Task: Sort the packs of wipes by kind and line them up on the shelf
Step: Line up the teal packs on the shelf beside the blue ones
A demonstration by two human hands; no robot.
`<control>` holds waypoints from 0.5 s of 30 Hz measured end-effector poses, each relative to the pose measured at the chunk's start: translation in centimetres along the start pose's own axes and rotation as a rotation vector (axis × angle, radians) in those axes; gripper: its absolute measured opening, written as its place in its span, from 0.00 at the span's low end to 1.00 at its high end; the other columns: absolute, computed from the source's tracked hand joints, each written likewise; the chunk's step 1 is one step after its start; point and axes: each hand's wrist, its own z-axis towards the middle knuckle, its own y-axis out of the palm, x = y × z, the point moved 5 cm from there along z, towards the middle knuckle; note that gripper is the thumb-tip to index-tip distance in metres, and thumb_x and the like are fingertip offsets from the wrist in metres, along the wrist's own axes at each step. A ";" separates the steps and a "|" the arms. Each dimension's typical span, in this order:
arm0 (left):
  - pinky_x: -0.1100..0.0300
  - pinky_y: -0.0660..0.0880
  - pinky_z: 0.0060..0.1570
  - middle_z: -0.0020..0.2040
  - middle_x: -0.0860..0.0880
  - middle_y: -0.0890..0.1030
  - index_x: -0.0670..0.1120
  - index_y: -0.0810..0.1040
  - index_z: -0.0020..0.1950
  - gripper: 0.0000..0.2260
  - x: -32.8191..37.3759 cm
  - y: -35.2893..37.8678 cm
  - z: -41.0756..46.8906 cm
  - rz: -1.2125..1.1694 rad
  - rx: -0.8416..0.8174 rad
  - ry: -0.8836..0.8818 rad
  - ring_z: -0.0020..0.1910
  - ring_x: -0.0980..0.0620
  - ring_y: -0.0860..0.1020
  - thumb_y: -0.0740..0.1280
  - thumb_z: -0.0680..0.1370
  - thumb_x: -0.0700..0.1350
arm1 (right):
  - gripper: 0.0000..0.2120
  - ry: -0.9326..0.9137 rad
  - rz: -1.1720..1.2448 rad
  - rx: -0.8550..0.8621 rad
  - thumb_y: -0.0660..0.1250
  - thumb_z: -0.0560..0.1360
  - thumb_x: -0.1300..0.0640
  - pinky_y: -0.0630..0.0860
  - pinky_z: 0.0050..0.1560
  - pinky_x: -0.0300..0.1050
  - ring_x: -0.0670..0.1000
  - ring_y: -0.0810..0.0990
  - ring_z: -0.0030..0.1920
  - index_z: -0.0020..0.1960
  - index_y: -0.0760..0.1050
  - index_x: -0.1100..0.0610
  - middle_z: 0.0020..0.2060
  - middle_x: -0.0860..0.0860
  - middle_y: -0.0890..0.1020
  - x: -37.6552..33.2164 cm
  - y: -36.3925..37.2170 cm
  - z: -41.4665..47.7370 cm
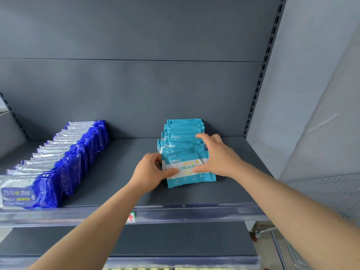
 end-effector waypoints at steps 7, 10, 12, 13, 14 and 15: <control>0.52 0.78 0.55 0.69 0.59 0.69 0.49 0.59 0.74 0.32 0.4 0.0 -0.4 -0.095 -0.113 -0.001 0.65 0.52 0.75 0.71 0.75 0.50 | 0.40 0.067 0.356 -0.175 0.74 0.69 0.48 0.74 0.61 0.46 0.46 0.74 0.62 0.74 0.55 0.46 0.66 0.43 0.72 0.9 3.0 -0.9; 0.52 0.80 0.54 0.66 0.55 0.76 0.51 0.67 0.69 0.23 0.6 -0.1 0.1 0.022 -0.102 0.058 0.58 0.55 0.78 0.67 0.77 0.53 | 0.41 0.073 0.371 -0.112 0.75 0.69 0.46 0.73 0.62 0.47 0.46 0.74 0.62 0.74 0.57 0.49 0.65 0.43 0.73 0.4 3.0 -0.2; 0.53 0.80 0.54 0.66 0.55 0.75 0.51 0.64 0.72 0.25 0.4 -0.2 0.0 0.039 -0.112 0.041 0.59 0.53 0.78 0.66 0.78 0.53 | 0.40 0.082 0.382 -0.089 0.75 0.68 0.46 0.73 0.63 0.46 0.46 0.74 0.62 0.73 0.58 0.49 0.65 0.43 0.73 0.4 2.9 -0.2; 0.54 0.80 0.53 0.67 0.55 0.75 0.50 0.63 0.73 0.25 0.3 -0.2 -0.3 0.042 -0.118 0.030 0.60 0.53 0.77 0.65 0.78 0.53 | 0.39 0.079 0.376 -0.094 0.75 0.68 0.46 0.72 0.62 0.44 0.45 0.73 0.62 0.73 0.59 0.48 0.65 0.42 0.73 0.4 2.8 -0.4; 0.55 0.80 0.51 0.67 0.54 0.74 0.50 0.62 0.73 0.25 0.2 -0.1 -0.6 0.048 -0.126 0.022 0.61 0.53 0.77 0.65 0.78 0.53 | 0.38 0.065 0.365 -0.099 0.75 0.69 0.46 0.72 0.61 0.42 0.44 0.73 0.62 0.72 0.59 0.48 0.65 0.42 0.72 0.4 2.7 -0.7; 0.56 0.79 0.51 0.68 0.54 0.73 0.50 0.62 0.73 0.25 0.2 0.0 -1.1 0.064 -0.132 0.021 0.62 0.53 0.76 0.65 0.78 0.53 | 0.38 0.058 0.339 -0.105 0.74 0.69 0.46 0.71 0.61 0.42 0.44 0.72 0.62 0.72 0.59 0.47 0.66 0.42 0.72 0.4 2.6 -1.0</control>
